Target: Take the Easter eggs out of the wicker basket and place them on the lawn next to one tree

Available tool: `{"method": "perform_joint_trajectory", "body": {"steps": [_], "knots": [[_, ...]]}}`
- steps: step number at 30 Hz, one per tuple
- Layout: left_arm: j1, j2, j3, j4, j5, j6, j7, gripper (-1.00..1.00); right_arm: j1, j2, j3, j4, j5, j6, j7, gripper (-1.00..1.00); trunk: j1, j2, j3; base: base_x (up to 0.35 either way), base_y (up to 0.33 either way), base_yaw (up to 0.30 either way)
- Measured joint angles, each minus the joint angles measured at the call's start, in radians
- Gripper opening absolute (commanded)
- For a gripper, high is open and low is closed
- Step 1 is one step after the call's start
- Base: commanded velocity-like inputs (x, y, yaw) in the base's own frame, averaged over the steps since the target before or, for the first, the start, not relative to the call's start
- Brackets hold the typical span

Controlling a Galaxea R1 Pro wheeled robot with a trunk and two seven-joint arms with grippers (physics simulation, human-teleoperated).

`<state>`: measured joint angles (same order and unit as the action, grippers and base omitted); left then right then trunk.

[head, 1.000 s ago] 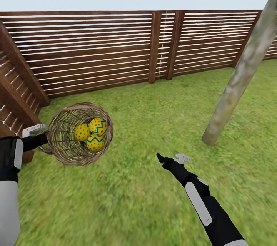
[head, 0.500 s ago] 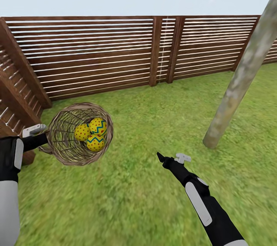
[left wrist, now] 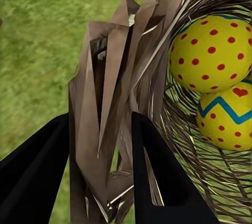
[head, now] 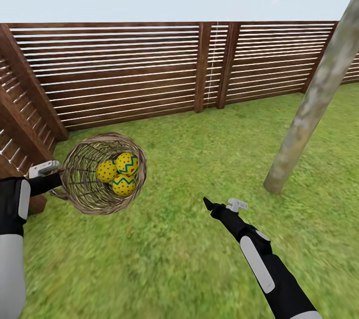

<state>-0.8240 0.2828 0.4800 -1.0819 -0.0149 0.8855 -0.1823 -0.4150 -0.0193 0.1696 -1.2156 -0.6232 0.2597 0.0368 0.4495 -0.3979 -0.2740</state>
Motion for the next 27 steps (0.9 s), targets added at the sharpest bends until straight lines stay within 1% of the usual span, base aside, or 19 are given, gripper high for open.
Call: {"method": "perform_joint_trajectory", "body": {"steps": [7, 22, 23, 24, 25, 27], "knots": [[0.000, 0.001, 0.000, 0.000, 0.000, 0.000, 0.000, -1.00, 0.000, 0.000, 0.000, 0.000, 0.000, -0.001, 0.000, 1.00, 0.000, 0.000, 0.001, 0.000, 0.000, 0.000], [0.000, -0.003, -0.003, 0.000, -0.002, 0.002, 0.001, -1.00, 0.000, -0.001, -0.001, 0.000, 0.000, -0.001, 0.000, 1.00, 0.000, 0.000, 0.025, 0.000, 0.000, 0.000], [0.000, -0.005, -0.012, 0.000, -0.004, 0.003, 0.001, -1.00, 0.000, -0.001, -0.001, 0.000, 0.000, -0.001, 0.000, 1.00, 0.000, 0.000, 0.027, 0.000, 0.000, 0.000], [0.000, -0.005, -0.040, 0.001, -0.006, 0.003, 0.001, -1.00, 0.000, -0.001, -0.001, 0.000, 0.000, 0.000, 0.000, 1.00, 0.000, 0.000, 0.028, 0.000, 0.000, 0.000], [0.000, -0.005, -0.065, 0.002, -0.001, 0.004, 0.001, -1.00, 0.000, -0.002, -0.001, -0.001, 0.000, 0.001, 0.000, 1.00, 0.000, 0.000, 0.030, 0.000, 0.000, 0.000], [0.000, -0.007, -0.083, 0.019, 0.015, 0.006, 0.000, -1.00, 0.000, -0.003, -0.004, -0.001, 0.000, 0.007, 0.000, 1.00, 0.000, 0.000, 0.033, 0.000, 0.000, 0.000]]}}
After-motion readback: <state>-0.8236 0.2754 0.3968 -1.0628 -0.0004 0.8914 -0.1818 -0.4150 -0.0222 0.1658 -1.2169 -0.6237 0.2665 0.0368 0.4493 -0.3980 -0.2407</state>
